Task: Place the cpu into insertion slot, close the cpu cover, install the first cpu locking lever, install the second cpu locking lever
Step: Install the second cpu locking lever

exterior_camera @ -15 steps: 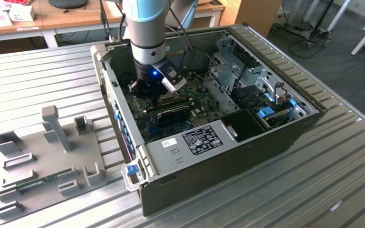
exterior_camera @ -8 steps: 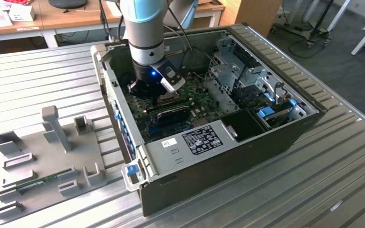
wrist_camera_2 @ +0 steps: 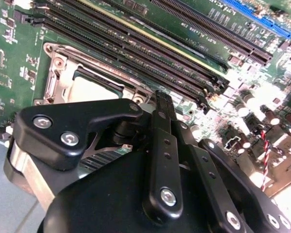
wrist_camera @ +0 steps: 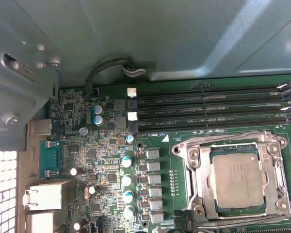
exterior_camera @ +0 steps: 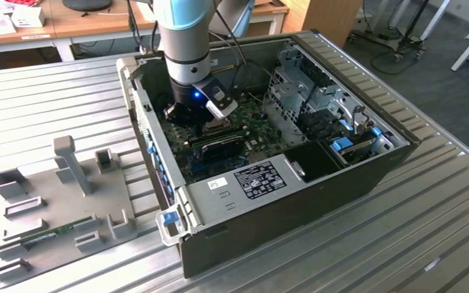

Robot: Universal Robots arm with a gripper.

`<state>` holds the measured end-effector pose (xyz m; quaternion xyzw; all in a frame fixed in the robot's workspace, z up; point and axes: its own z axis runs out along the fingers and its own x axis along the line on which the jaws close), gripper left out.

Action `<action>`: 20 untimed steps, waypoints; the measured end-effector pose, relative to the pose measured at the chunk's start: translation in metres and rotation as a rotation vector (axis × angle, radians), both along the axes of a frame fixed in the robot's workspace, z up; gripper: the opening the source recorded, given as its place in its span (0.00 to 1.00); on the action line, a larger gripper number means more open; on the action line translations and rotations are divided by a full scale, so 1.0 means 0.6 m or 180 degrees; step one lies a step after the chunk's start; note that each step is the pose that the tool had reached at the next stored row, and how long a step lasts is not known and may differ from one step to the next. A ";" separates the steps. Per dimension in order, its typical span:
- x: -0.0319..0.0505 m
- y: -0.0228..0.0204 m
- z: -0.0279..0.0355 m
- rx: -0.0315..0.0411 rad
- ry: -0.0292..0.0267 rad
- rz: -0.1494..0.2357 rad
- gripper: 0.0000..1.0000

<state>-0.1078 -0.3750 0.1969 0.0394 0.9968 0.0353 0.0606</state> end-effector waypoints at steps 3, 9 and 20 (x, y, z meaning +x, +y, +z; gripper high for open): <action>0.000 0.0000 -0.003 -0.0001 -0.0006 0.0000 0.10; 0.000 -0.0001 -0.004 -0.0001 -0.0008 0.0000 0.10; 0.000 -0.0028 -0.001 0.0000 -0.0009 0.0000 0.10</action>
